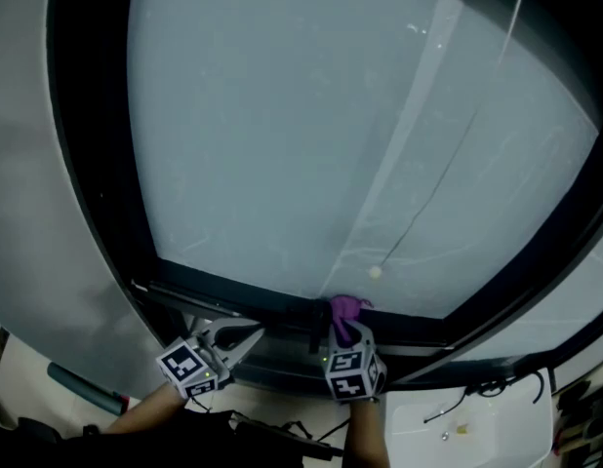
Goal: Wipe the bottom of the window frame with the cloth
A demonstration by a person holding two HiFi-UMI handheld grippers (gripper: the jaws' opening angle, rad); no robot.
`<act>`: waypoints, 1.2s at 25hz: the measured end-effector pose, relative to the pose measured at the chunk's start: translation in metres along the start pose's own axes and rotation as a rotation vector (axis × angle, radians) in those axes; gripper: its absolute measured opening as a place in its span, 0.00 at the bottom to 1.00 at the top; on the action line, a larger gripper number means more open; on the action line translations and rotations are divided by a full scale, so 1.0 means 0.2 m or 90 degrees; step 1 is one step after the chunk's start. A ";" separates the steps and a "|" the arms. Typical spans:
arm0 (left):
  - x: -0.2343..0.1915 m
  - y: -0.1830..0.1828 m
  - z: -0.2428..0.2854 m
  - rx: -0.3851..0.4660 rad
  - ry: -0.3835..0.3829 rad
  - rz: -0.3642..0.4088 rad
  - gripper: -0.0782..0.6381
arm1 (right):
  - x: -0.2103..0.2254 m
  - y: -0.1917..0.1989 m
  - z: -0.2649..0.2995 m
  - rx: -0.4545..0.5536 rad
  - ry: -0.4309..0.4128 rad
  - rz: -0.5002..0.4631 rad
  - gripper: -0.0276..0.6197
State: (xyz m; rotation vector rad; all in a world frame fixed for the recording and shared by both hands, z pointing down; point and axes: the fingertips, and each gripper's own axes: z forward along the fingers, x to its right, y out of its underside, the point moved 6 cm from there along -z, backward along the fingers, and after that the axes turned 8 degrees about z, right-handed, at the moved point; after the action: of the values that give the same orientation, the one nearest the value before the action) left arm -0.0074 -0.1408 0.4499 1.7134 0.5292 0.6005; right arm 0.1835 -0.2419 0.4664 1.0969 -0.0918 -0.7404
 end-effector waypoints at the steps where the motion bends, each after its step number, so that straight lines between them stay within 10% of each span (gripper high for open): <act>1: 0.01 0.00 -0.01 -0.006 -0.004 -0.005 0.11 | -0.01 -0.01 0.00 0.007 -0.006 -0.004 0.14; 21: 0.14 0.09 -0.23 -0.103 -0.142 -0.027 0.11 | -0.15 0.09 -0.02 0.109 -0.100 -0.007 0.15; 30: 0.04 0.12 -0.37 -0.096 -0.127 -0.040 0.11 | -0.26 0.14 -0.03 0.131 -0.004 0.041 0.15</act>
State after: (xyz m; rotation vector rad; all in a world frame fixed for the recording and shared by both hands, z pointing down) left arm -0.0478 -0.0853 0.4882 1.5877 0.3849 0.4094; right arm 0.1594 -0.1995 0.5009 1.2811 -0.2118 -0.6874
